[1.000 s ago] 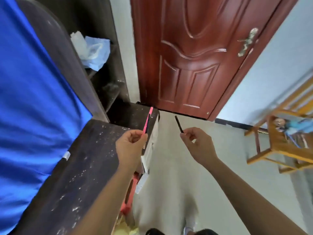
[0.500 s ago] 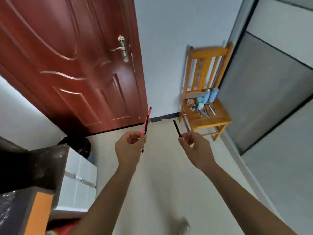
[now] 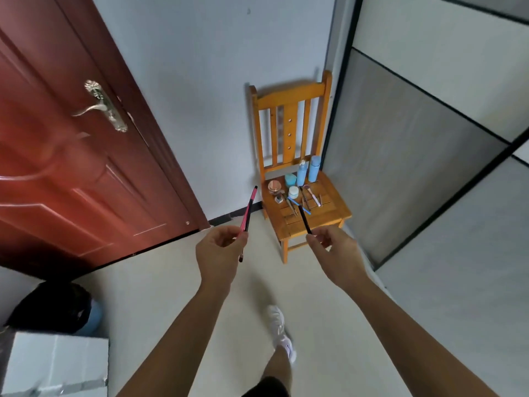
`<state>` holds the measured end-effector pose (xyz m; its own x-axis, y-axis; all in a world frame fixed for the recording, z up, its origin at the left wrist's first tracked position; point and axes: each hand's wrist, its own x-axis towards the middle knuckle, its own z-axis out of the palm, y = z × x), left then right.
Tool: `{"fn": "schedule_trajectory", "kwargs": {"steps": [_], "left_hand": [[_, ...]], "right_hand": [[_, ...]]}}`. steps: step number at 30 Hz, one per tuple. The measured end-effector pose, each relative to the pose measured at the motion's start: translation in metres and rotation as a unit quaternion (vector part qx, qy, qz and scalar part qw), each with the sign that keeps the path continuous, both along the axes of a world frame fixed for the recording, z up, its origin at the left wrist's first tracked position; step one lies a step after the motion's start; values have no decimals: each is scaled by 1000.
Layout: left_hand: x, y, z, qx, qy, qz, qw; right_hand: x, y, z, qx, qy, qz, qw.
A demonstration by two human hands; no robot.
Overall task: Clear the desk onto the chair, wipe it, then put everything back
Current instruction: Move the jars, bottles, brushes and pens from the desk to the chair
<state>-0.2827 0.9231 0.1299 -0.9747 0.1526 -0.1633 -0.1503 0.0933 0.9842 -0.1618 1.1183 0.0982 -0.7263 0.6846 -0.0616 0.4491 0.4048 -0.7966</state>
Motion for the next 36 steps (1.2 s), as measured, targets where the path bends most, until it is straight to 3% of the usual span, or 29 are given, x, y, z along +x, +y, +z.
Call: {"fn": "schedule_trajectory", "kwargs": {"steps": [10, 16, 25, 31, 36], "left_hand": [[-140, 189, -54, -49, -60, -32, 996], [-181, 279, -87, -99, -102, -18, 990], [-181, 393, -246, -160, -204, 89, 962], [-194, 457, -360, -159, -306, 160, 925], [-213, 492, -425, -166, -319, 177, 916]], "right_hand": [[-128, 184, -26, -12, -64, -7, 998], [-171, 269, -61, -65, -106, -2, 992], [-225, 385, -230, -152, -237, 90, 956], [-264, 434, -339, -127, -279, 126, 943], [-295, 447, -404, -117, -291, 139, 939]]}}
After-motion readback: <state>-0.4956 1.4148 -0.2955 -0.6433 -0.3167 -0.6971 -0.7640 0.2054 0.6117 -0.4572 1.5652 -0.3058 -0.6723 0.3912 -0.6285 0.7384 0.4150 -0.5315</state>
